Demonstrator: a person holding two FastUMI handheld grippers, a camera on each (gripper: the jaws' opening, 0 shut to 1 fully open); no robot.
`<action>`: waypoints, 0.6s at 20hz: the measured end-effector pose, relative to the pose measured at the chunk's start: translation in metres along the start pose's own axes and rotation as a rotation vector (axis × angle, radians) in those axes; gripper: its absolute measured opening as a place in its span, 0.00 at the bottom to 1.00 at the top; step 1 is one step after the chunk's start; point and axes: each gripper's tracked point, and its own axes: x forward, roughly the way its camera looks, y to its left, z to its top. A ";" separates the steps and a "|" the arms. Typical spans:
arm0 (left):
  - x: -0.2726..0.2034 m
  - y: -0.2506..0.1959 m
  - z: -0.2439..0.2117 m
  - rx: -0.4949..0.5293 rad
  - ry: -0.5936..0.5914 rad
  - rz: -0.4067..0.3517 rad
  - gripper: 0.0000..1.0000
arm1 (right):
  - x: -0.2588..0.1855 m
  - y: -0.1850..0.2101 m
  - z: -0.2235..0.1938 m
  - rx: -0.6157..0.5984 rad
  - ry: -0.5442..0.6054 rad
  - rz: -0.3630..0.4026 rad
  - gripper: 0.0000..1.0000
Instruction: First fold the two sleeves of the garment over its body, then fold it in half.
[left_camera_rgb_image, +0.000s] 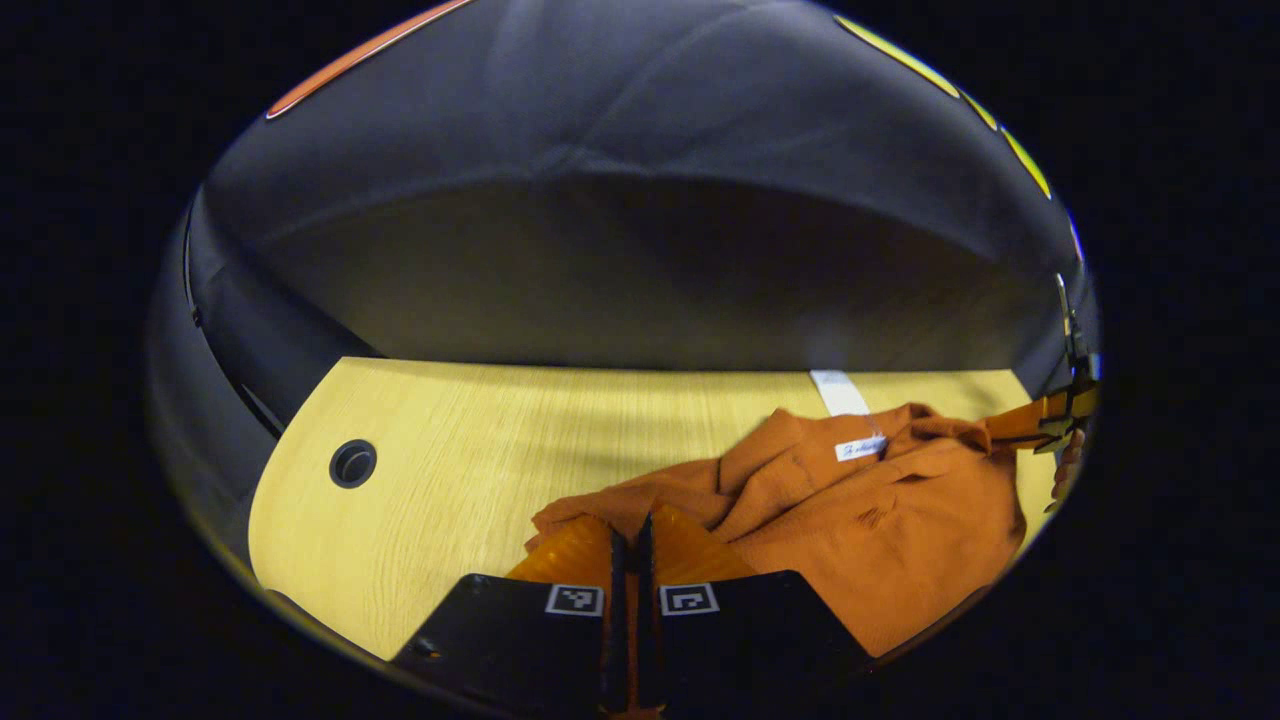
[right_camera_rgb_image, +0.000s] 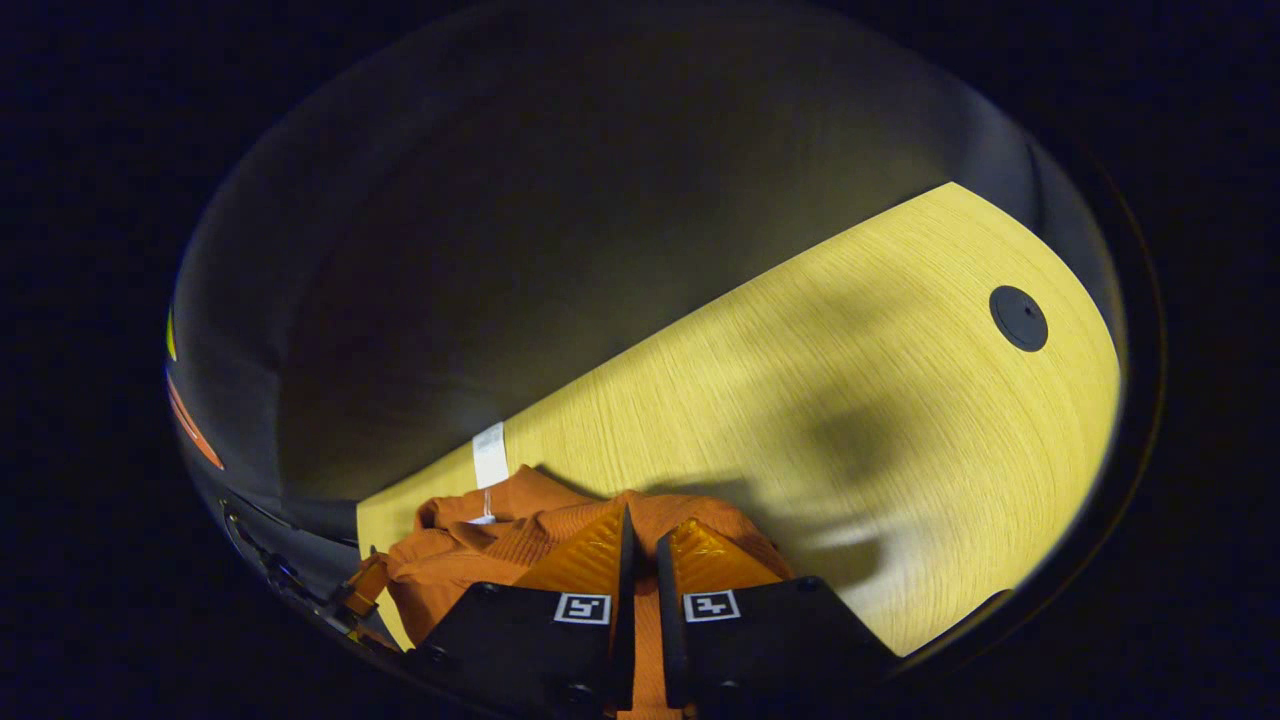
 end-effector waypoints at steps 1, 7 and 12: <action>0.000 -0.007 0.006 0.001 -0.017 -0.023 0.07 | -0.005 0.006 0.001 0.043 0.000 0.028 0.12; -0.004 -0.047 0.039 0.065 -0.116 -0.160 0.45 | -0.019 0.024 0.024 0.213 -0.055 0.133 0.19; -0.016 -0.052 0.055 0.040 -0.151 -0.153 0.98 | -0.042 0.044 0.042 0.132 -0.112 0.185 0.64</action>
